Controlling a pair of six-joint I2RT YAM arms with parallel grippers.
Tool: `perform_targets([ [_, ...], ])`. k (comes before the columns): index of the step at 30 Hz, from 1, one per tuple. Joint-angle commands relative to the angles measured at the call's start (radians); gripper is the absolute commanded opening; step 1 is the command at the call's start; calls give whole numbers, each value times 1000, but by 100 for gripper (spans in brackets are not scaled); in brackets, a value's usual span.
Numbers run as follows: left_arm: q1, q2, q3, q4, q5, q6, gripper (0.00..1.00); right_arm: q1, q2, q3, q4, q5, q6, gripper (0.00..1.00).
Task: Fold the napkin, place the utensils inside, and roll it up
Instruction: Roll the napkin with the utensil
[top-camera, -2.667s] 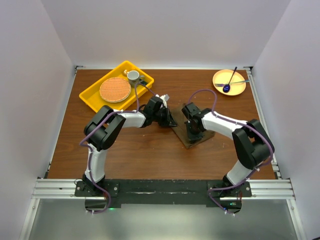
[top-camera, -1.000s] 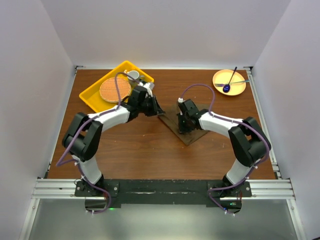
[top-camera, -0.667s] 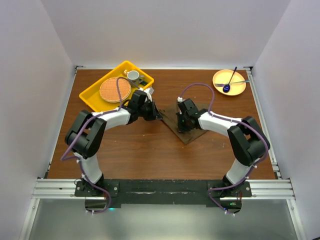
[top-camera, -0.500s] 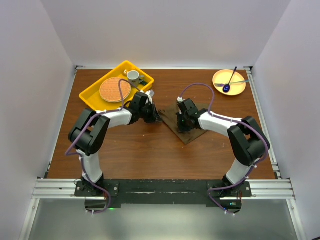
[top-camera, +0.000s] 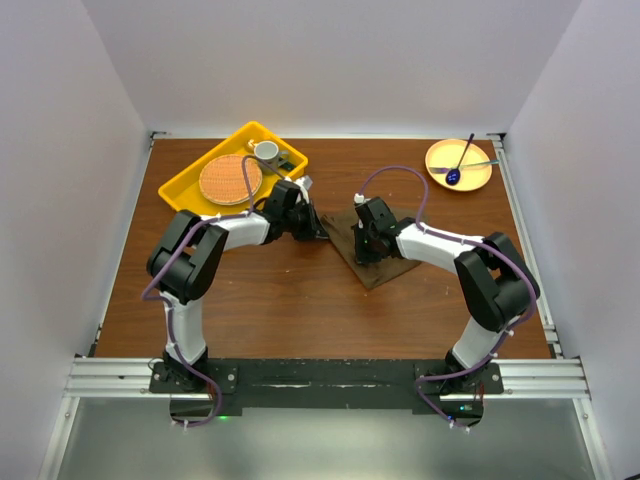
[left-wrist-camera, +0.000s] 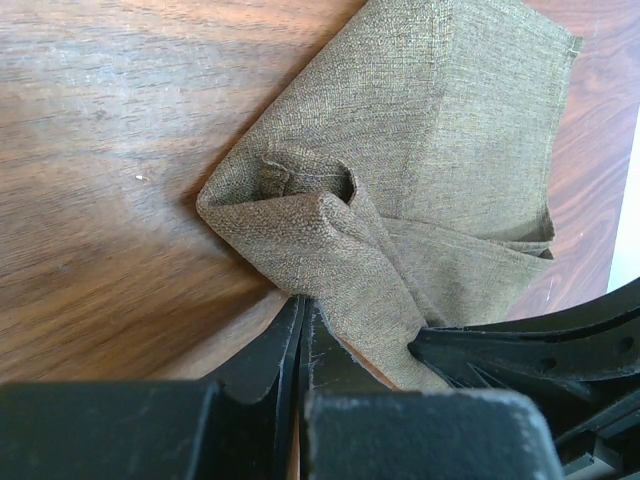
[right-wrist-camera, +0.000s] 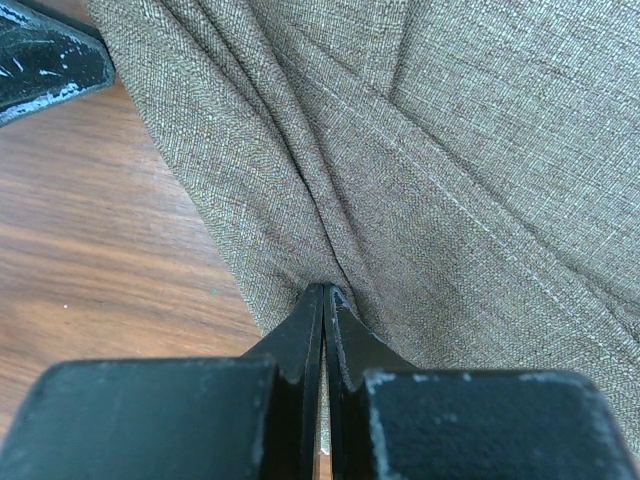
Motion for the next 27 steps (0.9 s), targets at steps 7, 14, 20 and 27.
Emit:
perform_targets([
  [7,13,-56,66,10,-5,11,0,2,101,-45,-113,50,-38,0],
  [14,15,31,109,11,4,8,0,2,100,-39,-119,53,-39,0],
  [20,13,180,166,30,-11,7,0,2,114,-29,-120,56,-39,0],
  [27,12,158,158,-203,-210,33,0,2,120,-31,-126,52,-50,0],
])
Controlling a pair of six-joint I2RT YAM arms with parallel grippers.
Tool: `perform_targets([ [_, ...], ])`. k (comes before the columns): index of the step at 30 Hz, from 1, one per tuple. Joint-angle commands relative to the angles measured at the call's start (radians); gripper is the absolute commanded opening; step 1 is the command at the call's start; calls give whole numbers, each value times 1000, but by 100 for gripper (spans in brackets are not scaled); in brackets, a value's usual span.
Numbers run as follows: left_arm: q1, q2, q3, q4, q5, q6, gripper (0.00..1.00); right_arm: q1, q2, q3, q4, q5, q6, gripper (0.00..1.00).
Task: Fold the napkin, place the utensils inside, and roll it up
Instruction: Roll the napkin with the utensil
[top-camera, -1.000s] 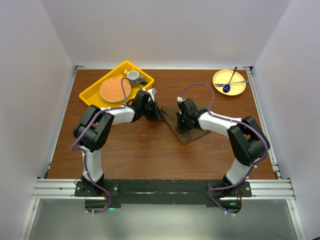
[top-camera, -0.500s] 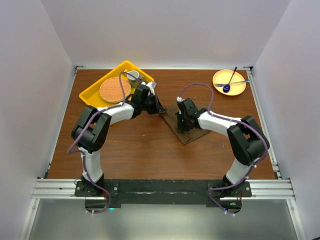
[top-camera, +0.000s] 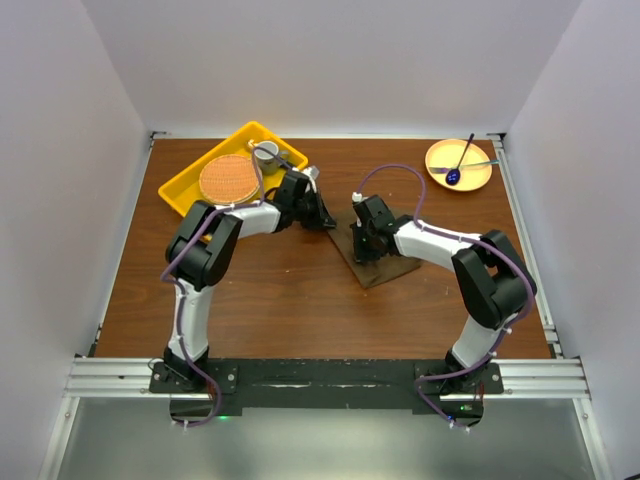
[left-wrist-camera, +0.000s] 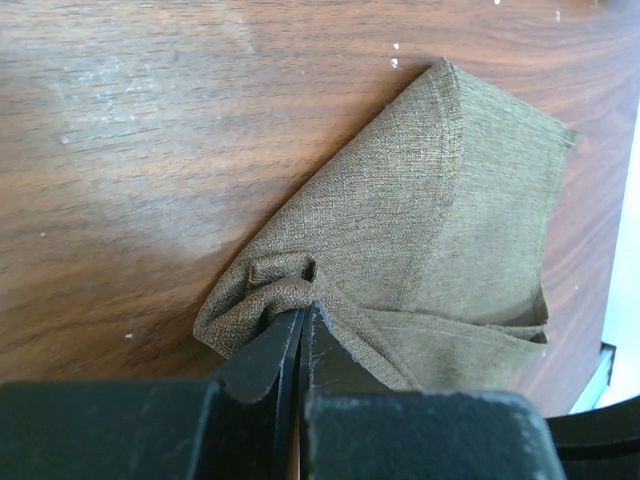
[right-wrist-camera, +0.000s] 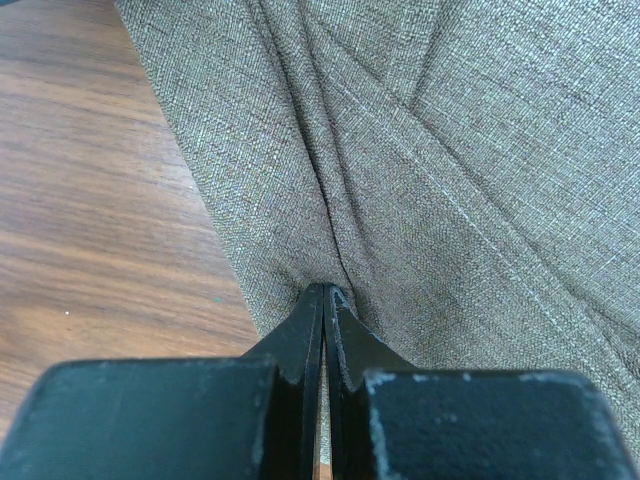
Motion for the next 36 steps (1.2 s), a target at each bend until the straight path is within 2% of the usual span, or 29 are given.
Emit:
perform_targets([
  [1,6,-29,-52,-199,-217,50,0,2,95,-67,-105,47,-42,0],
  [7,-2,-282,-147,-225,-307,101,0,25,90,-92,-99,30,-59,0],
  [9,-22,-336,-149,-251,-321,110,7,32,98,-90,-100,19,-67,0],
  [10,-30,-382,-147,-260,-321,115,11,35,103,-89,-99,13,-67,0],
  [11,-36,-404,-155,-269,-321,115,22,36,106,-89,-97,7,-72,0],
  [13,-51,-454,-174,-272,-315,104,34,35,103,-89,-87,-13,-75,0],
  [14,-56,-468,-199,-269,-308,101,43,35,100,-87,-84,-18,-76,0],
  [15,-65,-482,-216,-256,-286,95,46,35,101,-81,-85,-19,-76,0],
  [18,-66,-542,-326,-187,-187,-5,50,35,103,-69,-87,-30,-79,0],
  [20,-74,-585,-412,-135,-177,-127,72,36,104,-63,-87,-28,-79,0],
  [22,-79,-609,-466,-95,-171,-265,82,35,104,-60,-84,-28,-78,0],
  [23,-77,-609,-513,-20,-168,-305,82,36,106,-60,-82,-30,-78,0],
  [27,-77,-564,-547,97,-133,-422,82,36,104,-60,-74,-50,-75,0],
  [32,-83,-467,-561,214,-145,-514,71,36,110,-64,-62,-58,-70,0],
  [35,-86,-433,-567,223,-183,-548,65,36,115,-66,-57,-58,-69,0],
  [36,-89,-419,-567,217,-202,-560,60,38,116,-66,-57,-55,-69,0],
])
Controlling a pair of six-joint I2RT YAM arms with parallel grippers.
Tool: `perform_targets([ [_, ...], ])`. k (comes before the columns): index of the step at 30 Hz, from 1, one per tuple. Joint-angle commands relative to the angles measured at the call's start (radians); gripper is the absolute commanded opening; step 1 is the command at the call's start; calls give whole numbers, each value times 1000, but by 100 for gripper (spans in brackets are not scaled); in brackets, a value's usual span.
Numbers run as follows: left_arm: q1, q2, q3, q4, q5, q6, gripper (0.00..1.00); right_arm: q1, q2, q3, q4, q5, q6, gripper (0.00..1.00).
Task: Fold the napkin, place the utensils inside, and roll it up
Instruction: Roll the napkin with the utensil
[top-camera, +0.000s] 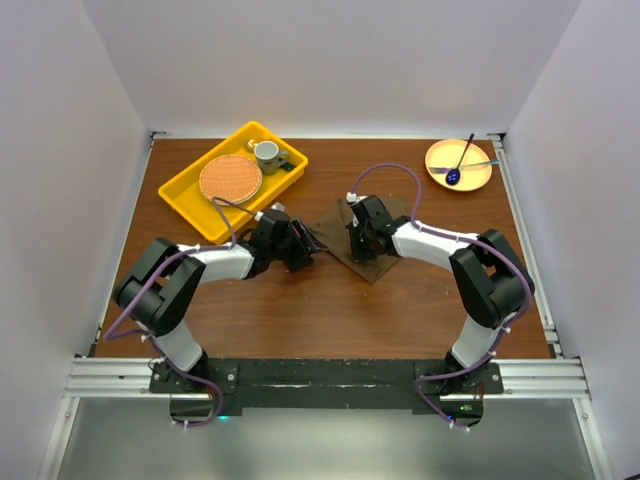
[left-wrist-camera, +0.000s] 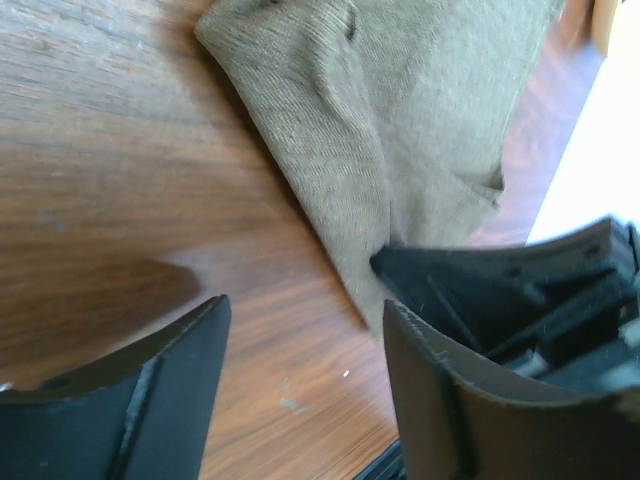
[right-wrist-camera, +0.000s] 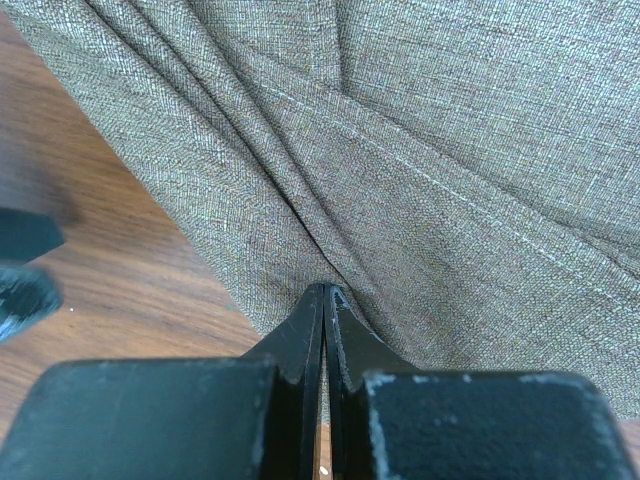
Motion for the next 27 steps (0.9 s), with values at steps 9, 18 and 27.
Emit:
perform_targets([
  [9,-17,122,-25,175,-193,-157,49,19,108,-52,-103,-21,-15,0],
  [18,-19,211,9,191,-214,-188,45,19,112,-46,-107,-15,-19,0],
  [27,-28,246,-6,206,-260,-221,36,19,118,-40,-106,-15,-21,0],
])
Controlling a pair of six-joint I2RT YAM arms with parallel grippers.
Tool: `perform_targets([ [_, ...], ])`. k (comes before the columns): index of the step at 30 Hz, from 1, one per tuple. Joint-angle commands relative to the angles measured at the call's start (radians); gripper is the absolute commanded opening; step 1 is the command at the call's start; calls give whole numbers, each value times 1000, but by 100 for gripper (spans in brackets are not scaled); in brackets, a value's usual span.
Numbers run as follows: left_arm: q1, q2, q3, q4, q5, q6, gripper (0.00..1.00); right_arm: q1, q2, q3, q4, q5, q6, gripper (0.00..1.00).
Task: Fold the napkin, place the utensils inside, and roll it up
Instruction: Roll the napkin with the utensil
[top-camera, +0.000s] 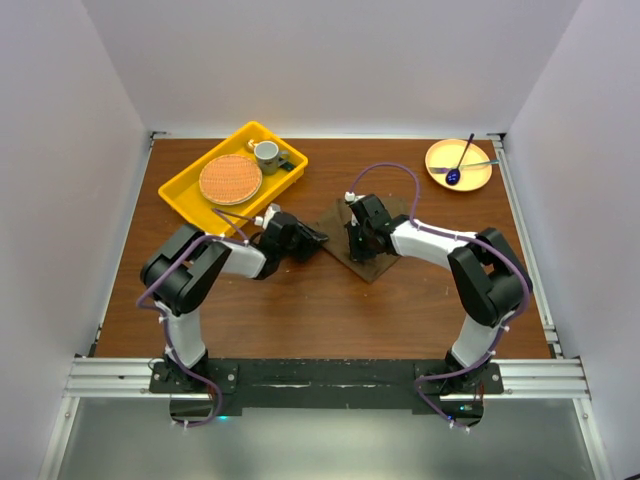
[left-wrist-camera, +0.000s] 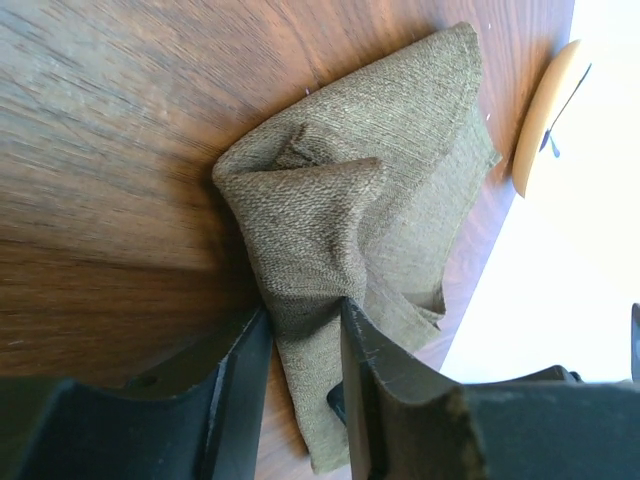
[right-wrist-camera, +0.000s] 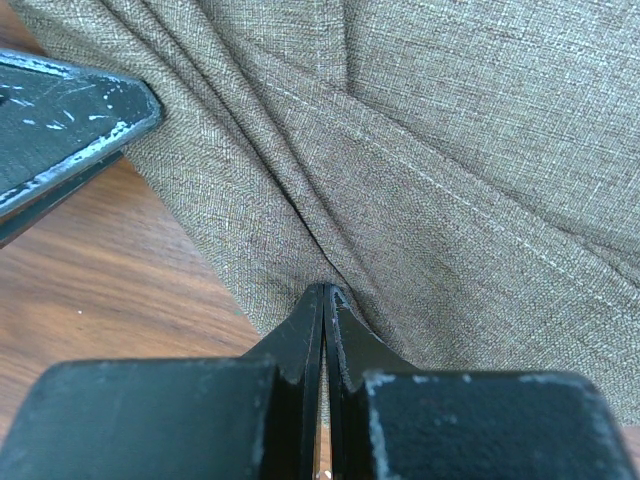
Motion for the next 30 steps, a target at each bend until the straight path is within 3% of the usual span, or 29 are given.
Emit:
perform_targets([
  [1,-9,48,-27,-62,-84,5,35,17,102,-56,-106,-10,-19,0],
  [6,-14,52,-17,-88,-100,14,13,17,104,-53,-109,-8,-21,0],
  [14,-14,35,74,-255,-69,97,0,31,93,-30,-140,-1,-55,0],
  [20,-14,13,152,-475,-41,140,0,54,7,13,-217,82,-101,1],
  [24,-26,-4,198,-640,-57,143,0,69,-71,16,-215,84,-125,14],
  [30,-46,-33,227,-749,-96,140,0,115,-186,-24,-103,27,-125,30],
])
